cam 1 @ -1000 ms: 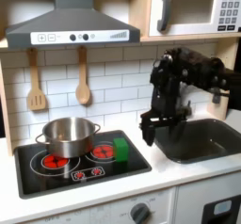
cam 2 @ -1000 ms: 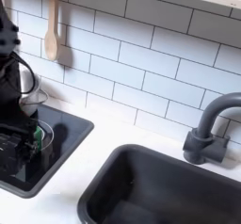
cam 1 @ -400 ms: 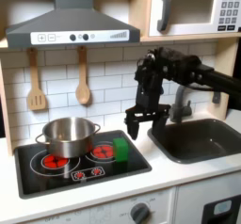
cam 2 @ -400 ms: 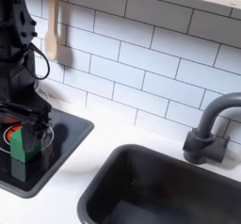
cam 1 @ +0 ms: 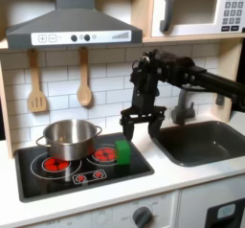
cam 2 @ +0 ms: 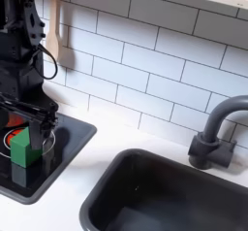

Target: Reach green block

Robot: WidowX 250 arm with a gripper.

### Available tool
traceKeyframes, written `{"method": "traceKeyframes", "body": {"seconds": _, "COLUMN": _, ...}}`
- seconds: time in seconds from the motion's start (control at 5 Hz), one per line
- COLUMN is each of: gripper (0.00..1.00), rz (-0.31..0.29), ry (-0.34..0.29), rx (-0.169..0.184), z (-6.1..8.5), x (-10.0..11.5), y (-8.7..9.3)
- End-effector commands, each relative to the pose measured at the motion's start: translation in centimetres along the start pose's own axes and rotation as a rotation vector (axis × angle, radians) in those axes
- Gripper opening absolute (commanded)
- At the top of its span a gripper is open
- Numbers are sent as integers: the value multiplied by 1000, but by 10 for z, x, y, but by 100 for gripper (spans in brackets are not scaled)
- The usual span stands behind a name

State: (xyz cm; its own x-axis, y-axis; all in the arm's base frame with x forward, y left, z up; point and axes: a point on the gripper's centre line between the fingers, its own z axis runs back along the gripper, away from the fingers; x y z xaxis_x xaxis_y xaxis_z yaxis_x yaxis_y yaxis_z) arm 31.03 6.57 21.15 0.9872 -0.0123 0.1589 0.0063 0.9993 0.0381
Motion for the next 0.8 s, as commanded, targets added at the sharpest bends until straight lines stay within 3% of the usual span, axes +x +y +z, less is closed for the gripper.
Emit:
{"method": "traceKeyframes", "body": {"seconds": 0.0, "gripper": 100, "rz": 21, "ry": 8, "rx": 9, "z": -12, "x": 10, "y": 21}}
{"method": "traceKeyframes", "body": {"seconds": 0.2, "gripper": 100, "rz": 15, "ry": 15, "rx": -1, "z": -17, "x": 10, "y": 28}}
{"method": "traceKeyframes", "body": {"seconds": 0.6, "gripper": 100, "rz": -31, "ry": 33, "rx": -22, "z": -29, "x": 14, "y": 22}}
